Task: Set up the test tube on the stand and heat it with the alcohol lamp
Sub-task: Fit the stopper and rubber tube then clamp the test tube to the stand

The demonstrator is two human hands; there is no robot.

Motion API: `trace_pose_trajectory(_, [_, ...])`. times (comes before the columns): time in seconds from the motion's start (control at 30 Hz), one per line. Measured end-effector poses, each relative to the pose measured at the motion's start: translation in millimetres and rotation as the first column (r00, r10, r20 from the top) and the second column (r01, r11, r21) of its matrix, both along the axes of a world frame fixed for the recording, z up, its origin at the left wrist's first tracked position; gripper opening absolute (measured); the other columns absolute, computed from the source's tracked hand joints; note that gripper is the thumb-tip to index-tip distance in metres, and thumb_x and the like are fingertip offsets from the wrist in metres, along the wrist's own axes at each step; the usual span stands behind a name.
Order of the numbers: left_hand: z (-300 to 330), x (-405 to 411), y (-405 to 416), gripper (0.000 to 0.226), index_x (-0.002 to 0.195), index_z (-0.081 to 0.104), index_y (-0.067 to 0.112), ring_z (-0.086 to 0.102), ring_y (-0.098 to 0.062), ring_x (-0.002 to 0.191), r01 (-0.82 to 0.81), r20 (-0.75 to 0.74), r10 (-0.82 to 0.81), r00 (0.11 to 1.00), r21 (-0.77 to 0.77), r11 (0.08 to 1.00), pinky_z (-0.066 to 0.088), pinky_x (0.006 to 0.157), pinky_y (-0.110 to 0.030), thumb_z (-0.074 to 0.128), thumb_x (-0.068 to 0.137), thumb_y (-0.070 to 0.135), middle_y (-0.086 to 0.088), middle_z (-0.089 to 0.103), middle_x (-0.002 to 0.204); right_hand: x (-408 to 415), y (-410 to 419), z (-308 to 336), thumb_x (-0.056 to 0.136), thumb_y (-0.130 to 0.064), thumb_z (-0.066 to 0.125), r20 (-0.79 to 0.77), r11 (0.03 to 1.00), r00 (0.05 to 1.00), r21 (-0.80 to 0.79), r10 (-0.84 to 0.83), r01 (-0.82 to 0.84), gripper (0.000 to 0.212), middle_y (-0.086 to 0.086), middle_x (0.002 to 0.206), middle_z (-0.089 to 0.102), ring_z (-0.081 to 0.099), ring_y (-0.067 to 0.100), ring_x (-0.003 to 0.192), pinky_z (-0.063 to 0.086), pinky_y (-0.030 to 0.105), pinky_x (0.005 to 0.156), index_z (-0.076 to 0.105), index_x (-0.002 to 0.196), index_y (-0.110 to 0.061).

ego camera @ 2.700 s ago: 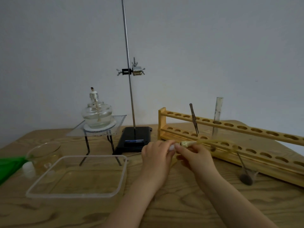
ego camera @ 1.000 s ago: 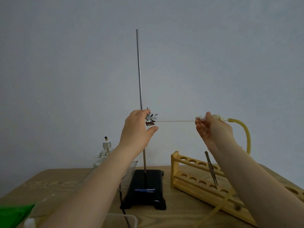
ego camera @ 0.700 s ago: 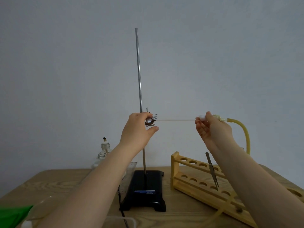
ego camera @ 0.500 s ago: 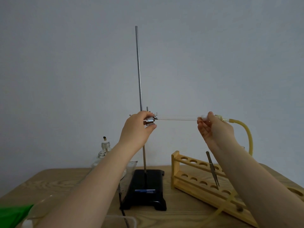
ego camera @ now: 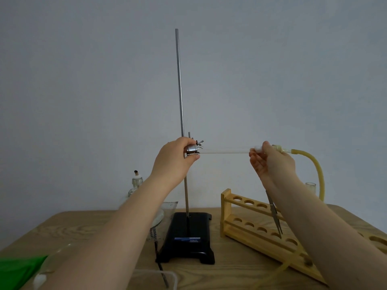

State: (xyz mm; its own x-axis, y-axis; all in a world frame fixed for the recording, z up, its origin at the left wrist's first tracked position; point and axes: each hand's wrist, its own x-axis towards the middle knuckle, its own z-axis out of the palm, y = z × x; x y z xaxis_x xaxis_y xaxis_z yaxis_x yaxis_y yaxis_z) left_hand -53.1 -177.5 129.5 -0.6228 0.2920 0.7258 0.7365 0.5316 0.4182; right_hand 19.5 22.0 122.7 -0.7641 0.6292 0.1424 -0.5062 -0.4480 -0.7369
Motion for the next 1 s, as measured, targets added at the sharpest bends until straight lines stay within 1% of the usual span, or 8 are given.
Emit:
trace_pose_trajectory(0.1, [0.4,-1.0,-1.7,0.035,0.12,0.058,0.019,0.057,-0.013,0.105,-0.004,-0.003,0.004,1.0,-0.016,1.0,0.042,0.089,-0.024,0.066,0.086,0.023,0.004,0.063,0.115,-1.3,-5.9,0.9,0.093,-0.01,0.057,-0.004,1.0,1.0,0.02,0.009,-0.009,0.01,0.01,0.077,0.065,0.066,0.014,0.061,0.056,0.021,0.055,0.06,0.092,-0.001])
trace_pose_trajectory(0.2, [1.7,-2.2,-5.5,0.033,0.117,0.059,0.022,0.055,-0.01,0.104,-0.012,-0.017,0.012,1.0,-0.042,0.999,0.04,0.086,-0.024,0.066,0.085,0.026,0.009,0.062,0.113,-3.0,-12.3,1.9,0.094,-0.011,0.056,-0.006,0.999,1.0,0.03,0.011,-0.01,0.015,0.01,0.076,0.065,0.066,0.014,0.059,0.056,0.021,0.056,0.059,0.082,-0.002])
trace_pose_trajectory(0.3, [5.7,-3.6,-11.0,0.031,0.114,0.06,0.027,0.055,-0.008,0.102,-0.032,-0.032,0.029,0.999,-0.088,0.996,0.042,0.088,-0.029,0.068,0.083,0.03,0.013,0.062,0.11,-5.3,-16.8,2.1,0.094,-0.011,0.056,-0.008,0.999,1.0,0.043,0.011,-0.01,0.016,0.01,0.077,0.065,0.066,0.014,0.058,0.056,0.021,0.055,0.059,0.081,-0.002])
trace_pose_trajectory(0.37, [9.5,-4.8,-13.8,0.032,0.111,0.062,0.029,0.056,-0.009,0.1,-0.049,-0.05,0.044,0.998,-0.12,0.992,0.044,0.089,-0.033,0.07,0.08,0.034,0.014,0.064,0.106,-7.2,-20.2,2.1,0.094,-0.012,0.056,-0.011,0.998,1.0,0.06,0.015,-0.014,0.014,0.011,0.079,0.065,0.066,0.014,0.06,0.056,0.021,0.055,0.059,0.085,-0.002])
trace_pose_trajectory(0.53, [20.4,-5.5,-15.8,0.03,0.103,0.065,0.034,0.056,-0.011,0.096,-0.16,-0.156,0.126,0.98,-0.227,0.961,0.044,0.083,-0.032,0.073,0.075,0.042,0.012,0.066,0.098,-10.2,-32.4,1.6,0.094,-0.014,0.057,-0.047,0.996,0.997,0.073,0.058,-0.054,0.013,0.013,0.083,0.065,0.067,0.016,0.064,0.056,0.021,0.058,0.059,0.096,0.0])
trace_pose_trajectory(0.7, [25.9,-4.7,-14.7,0.035,0.106,0.066,0.033,0.056,-0.013,0.097,-0.228,-0.256,0.156,0.954,-0.281,0.932,0.04,0.086,-0.032,0.073,0.074,0.043,0.011,0.068,0.098,-14.0,-45.9,1.1,0.092,-0.016,0.06,-0.038,0.991,0.995,0.103,0.09,-0.086,0.03,0.015,0.094,0.068,0.068,0.018,0.071,0.058,0.024,0.063,0.057,0.114,0.005])
trace_pose_trajectory(0.9, [22.4,-6.3,-13.7,0.033,0.108,0.067,0.031,0.056,-0.013,0.094,-0.24,-0.315,0.147,0.937,-0.279,0.93,0.038,0.082,-0.03,0.07,0.076,0.04,0.01,0.067,0.096,-18.9,-56.2,1.9,0.091,-0.018,0.062,-0.019,0.991,0.996,0.109,0.086,-0.083,0.032,0.013,0.092,0.07,0.067,0.017,0.069,0.059,0.026,0.065,0.058,0.116,0.001])
trace_pose_trajectory(1.0, [22.0,-7.6,-15.2,0.031,0.107,0.067,0.03,0.056,-0.013,0.091,-0.218,-0.322,0.123,0.939,-0.281,0.935,0.037,0.079,-0.028,0.07,0.077,0.039,0.01,0.067,0.095,-21.4,-58.7,0.3,0.091,-0.019,0.062,-0.015,0.988,0.995,0.127,0.096,-0.093,0.033,0.013,0.093,0.07,0.068,0.017,0.069,0.057,0.025,0.062,0.057,0.117,0.0])
